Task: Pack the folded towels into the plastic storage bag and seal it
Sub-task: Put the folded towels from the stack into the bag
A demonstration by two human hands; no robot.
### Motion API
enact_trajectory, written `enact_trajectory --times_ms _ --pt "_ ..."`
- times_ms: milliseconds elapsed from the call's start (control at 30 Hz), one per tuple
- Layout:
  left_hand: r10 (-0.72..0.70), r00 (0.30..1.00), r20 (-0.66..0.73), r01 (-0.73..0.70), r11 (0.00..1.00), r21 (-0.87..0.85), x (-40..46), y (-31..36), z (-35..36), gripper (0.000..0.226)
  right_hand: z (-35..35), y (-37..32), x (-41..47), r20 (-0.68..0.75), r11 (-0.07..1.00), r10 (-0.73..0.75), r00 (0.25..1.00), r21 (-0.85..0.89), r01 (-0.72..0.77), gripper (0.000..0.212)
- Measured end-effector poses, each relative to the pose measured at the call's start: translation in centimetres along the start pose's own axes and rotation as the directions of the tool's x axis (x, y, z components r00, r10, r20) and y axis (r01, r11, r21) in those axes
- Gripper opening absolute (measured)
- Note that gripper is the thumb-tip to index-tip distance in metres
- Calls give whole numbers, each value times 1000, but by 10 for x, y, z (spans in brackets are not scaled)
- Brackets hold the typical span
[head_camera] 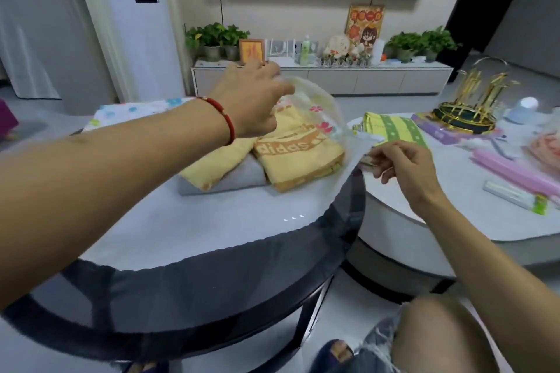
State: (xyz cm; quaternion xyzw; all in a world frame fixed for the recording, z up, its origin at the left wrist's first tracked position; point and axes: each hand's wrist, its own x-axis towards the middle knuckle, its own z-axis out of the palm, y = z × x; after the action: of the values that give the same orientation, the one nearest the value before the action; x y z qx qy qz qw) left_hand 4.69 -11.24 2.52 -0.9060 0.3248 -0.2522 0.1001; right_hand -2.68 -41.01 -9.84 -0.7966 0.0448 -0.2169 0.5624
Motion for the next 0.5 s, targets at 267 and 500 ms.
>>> enact_trajectory --times_ms 267,500 --pt "-41 998 -42 41 999 7 27 19 31 54 -57 99 110 -218 761 103 970 -610 -218 41" --pt "-64 995 -70 64 998 -2 50 12 48 53 -53 136 176 -326 637 244 913 -656 -404 44"
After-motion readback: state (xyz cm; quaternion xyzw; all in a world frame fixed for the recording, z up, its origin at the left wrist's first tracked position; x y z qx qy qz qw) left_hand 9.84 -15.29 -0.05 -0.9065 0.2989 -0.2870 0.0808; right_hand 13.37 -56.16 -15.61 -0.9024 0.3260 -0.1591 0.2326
